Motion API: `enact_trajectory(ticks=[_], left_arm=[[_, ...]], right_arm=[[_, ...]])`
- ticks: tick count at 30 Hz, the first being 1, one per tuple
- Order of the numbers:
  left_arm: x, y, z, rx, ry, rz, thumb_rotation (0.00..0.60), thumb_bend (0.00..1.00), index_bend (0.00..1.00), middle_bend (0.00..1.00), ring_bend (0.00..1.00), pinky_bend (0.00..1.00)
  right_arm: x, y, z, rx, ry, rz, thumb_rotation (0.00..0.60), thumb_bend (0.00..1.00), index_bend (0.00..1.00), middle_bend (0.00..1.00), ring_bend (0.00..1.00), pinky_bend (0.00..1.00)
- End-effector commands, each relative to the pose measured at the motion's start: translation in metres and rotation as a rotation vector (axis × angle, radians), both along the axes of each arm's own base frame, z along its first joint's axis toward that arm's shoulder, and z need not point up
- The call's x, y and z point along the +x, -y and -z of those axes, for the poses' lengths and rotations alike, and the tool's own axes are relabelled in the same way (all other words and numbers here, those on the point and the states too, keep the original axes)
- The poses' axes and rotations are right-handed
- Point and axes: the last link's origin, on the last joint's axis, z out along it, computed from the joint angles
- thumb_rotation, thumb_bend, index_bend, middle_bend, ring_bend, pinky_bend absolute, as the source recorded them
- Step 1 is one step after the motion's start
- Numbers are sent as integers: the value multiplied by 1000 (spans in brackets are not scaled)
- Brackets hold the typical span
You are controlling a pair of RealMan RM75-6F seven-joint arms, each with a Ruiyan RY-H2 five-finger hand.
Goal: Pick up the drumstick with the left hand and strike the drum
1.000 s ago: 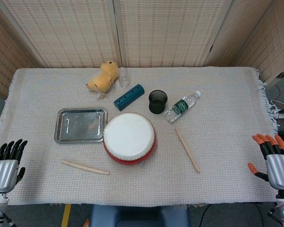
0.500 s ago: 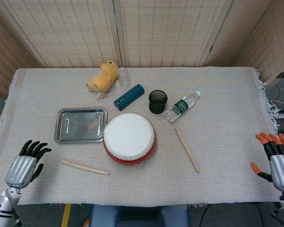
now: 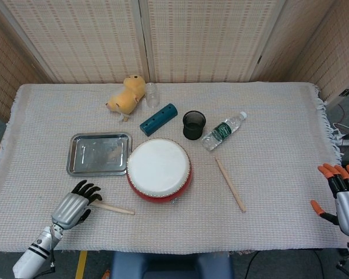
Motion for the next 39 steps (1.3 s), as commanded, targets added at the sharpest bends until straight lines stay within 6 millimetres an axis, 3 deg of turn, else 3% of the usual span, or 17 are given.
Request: enact_trajectory(ticks=[1,8,22,39], left_arm=[[9,-1,14,-15,14,-6,600,341,369,170,104,55],[21,-2,38,5,11,-51,600,326,402,168,90,34],[38,0,65,-10,20,-113,600,337,440,156,48,15],[42,-4,79,-4,59,-148,600,355,480,169,48,15]], right_arm=[[-1,0,0,3,1,1,600,227,146,123,0,20],[-4,0,0,3,8,1,600,226,147,123,0,20],[-9,0,0,6,16,12,600,227,146,123,0,20],[-14,-1,0,9,24,24,600,226,147,123,0,20]])
